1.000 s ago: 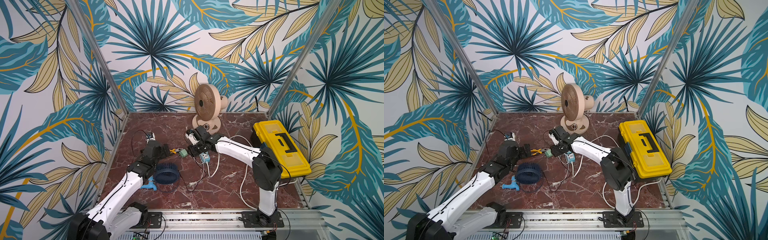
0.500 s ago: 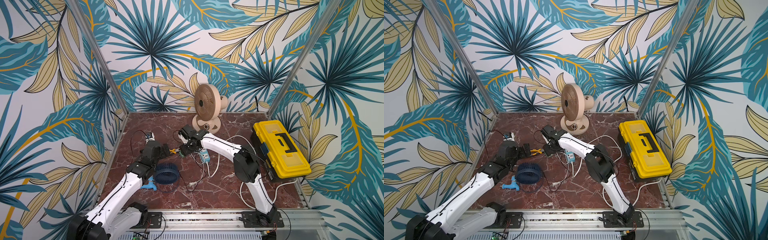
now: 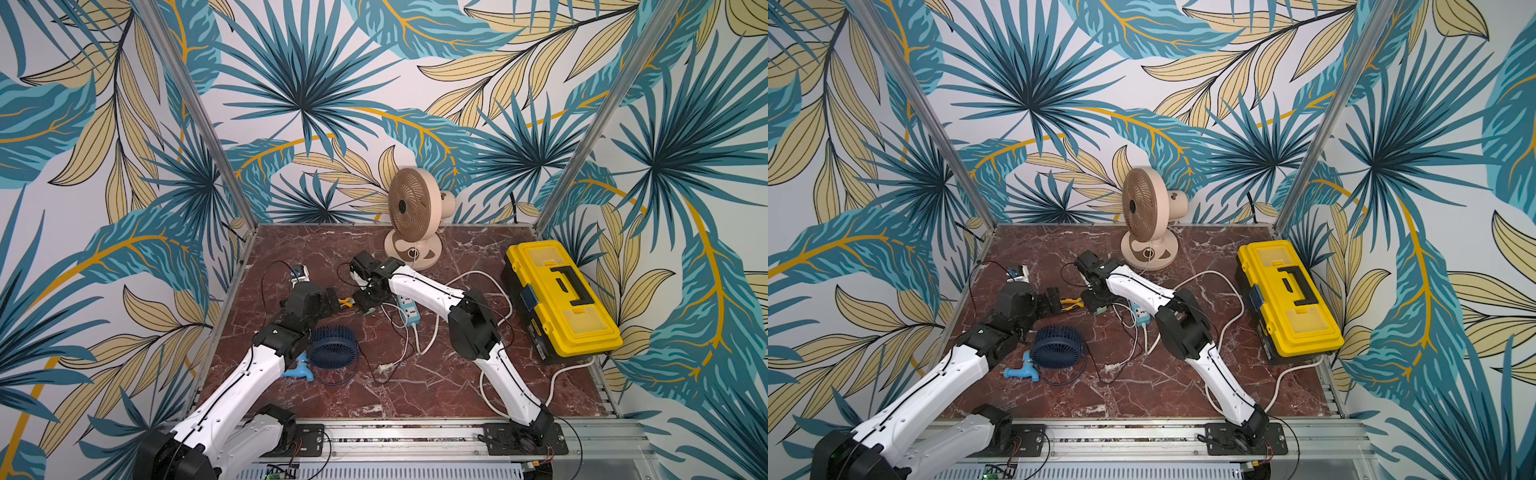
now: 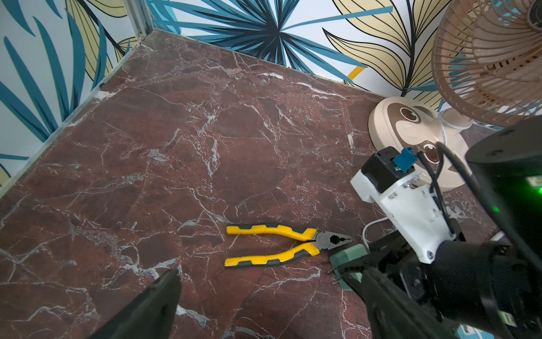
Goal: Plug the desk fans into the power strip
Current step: Pick up the plug from the center of the board.
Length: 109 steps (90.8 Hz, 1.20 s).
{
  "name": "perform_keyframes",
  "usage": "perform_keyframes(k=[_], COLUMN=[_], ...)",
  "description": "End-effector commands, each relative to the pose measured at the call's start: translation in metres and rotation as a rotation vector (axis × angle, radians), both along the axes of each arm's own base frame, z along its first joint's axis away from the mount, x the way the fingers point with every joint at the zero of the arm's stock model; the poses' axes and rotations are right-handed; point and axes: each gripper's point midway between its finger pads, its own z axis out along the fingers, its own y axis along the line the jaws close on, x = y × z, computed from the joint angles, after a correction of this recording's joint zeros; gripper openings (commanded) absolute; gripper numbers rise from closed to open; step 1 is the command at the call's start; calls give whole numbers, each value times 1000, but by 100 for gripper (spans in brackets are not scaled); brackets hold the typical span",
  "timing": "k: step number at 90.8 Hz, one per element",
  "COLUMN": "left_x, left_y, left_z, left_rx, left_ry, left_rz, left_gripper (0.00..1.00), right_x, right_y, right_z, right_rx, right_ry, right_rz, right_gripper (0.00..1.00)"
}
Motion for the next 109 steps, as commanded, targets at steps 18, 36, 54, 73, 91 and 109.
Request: perform_keyframes(k=[18,36,54,73,91,109], left_x=[0,-1,-1,-1,-2,-3], left_y=[3,3,3,3,3,3], left_z=[-2,-1,-1,-1,1,3], left_rx=[-4,-3,-4,-5,-7,-10], left_ry=[-7,-9,-10,-10,-13,-22], left_rz=[15,13,13,11,11,10], left_gripper=[100,100,100,100,100,100], right_x=[-3,0,1,-2,-1,2], right_y=[-6,-1,-3,-8,-5,-2], right_z=[-12,-10,-15,-23,-24,14], right_rx=[-62,-49,-63,-86,-76,-18], right_ry=[20,16,21,37,40,-9], right_rz=[7,5,-7,-17,-22,-37], right_gripper=[69,61,66,69,54,37])
